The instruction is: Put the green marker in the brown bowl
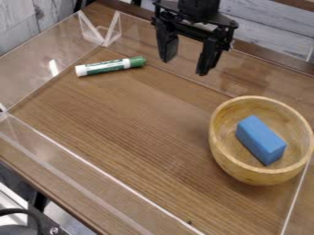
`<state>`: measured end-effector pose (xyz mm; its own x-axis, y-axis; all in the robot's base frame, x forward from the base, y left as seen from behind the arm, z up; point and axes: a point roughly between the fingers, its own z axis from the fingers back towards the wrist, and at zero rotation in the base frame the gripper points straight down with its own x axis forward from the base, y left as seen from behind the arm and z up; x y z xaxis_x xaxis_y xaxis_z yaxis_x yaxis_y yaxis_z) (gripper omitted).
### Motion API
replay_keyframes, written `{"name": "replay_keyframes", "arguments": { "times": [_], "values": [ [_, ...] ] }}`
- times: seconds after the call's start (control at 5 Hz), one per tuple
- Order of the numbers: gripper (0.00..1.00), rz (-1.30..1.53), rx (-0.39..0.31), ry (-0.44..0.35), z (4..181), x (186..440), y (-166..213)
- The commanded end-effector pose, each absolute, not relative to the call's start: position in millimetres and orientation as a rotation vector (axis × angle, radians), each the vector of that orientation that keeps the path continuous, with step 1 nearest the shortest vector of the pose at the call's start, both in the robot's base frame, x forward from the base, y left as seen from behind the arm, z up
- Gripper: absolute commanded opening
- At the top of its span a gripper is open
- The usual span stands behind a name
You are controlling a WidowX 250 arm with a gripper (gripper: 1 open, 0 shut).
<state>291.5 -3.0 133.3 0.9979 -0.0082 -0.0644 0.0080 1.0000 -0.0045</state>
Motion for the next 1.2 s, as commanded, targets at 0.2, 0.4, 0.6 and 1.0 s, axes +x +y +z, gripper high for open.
{"name": "replay_keyframes", "arguments": {
  "times": [0.2, 0.4, 0.6, 1.0],
  "values": [
    [1.00, -0.304, 0.017, 0.076, 128.1, 297.4, 23.8],
    [1.00, -0.476, 0.036, 0.060, 127.4, 300.0, 48.9],
    [1.00, -0.626, 0.065, 0.050, 126.0, 303.0, 74.2],
    [1.00, -0.733, 0.105, 0.036, 115.6, 311.4, 100.7]
  ]
}}
